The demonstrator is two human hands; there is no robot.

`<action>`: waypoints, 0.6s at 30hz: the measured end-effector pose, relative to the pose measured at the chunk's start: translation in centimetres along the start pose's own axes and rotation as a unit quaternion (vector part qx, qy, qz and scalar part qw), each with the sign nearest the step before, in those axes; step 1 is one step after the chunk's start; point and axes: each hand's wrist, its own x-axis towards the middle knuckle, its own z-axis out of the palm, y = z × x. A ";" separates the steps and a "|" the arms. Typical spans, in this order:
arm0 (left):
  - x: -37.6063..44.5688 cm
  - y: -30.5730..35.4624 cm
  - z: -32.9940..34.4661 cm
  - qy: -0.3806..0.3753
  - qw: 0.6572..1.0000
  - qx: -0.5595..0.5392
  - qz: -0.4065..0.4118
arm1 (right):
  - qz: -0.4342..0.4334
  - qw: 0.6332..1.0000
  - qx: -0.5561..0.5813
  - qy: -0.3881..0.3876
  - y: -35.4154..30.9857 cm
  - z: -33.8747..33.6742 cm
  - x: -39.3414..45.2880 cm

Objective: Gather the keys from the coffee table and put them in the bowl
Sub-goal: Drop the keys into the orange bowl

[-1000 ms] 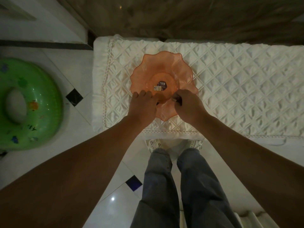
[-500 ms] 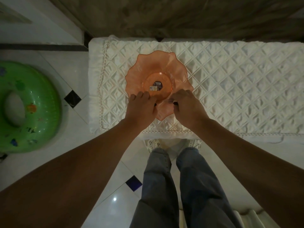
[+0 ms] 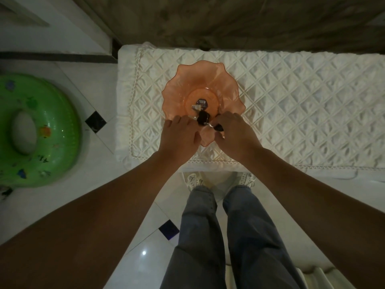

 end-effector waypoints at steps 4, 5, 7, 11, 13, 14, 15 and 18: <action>-0.7 -0.1 -0.6 0.017 1.000 -0.002 0.006 | -0.006 1.000 -0.001 0.009 -0.6 -0.2 -0.4; -0.8 -0.1 -0.7 0.017 1.000 -0.001 0.007 | -0.007 1.000 -0.003 0.013 -0.8 -0.3 -0.5; -1.2 -0.2 -0.9 0.019 1.000 -0.004 0.007 | -0.007 1.000 -0.007 0.019 -1.2 -0.4 -0.7; -1.9 -0.7 -1.5 0.032 0.999 -0.025 0.001 | -0.005 1.000 -0.009 0.019 -1.9 -0.4 -1.0; -2.2 -1.0 -2.2 0.033 0.999 -0.031 -0.012 | -0.002 1.000 -0.010 0.015 -2.4 -0.6 -1.1; -2.4 -1.2 -2.5 0.035 0.999 -0.031 -0.016 | -0.002 1.000 -0.009 0.016 -2.6 -0.7 -1.2; -2.6 -1.4 -3.0 0.036 0.999 -0.030 -0.018 | -0.002 1.000 -0.008 0.016 -3.0 -0.8 -1.4; -3.3 -2.1 -4.5 0.049 0.998 -0.042 -0.018 | -0.009 1.000 -0.003 0.029 -4.4 -1.6 -1.8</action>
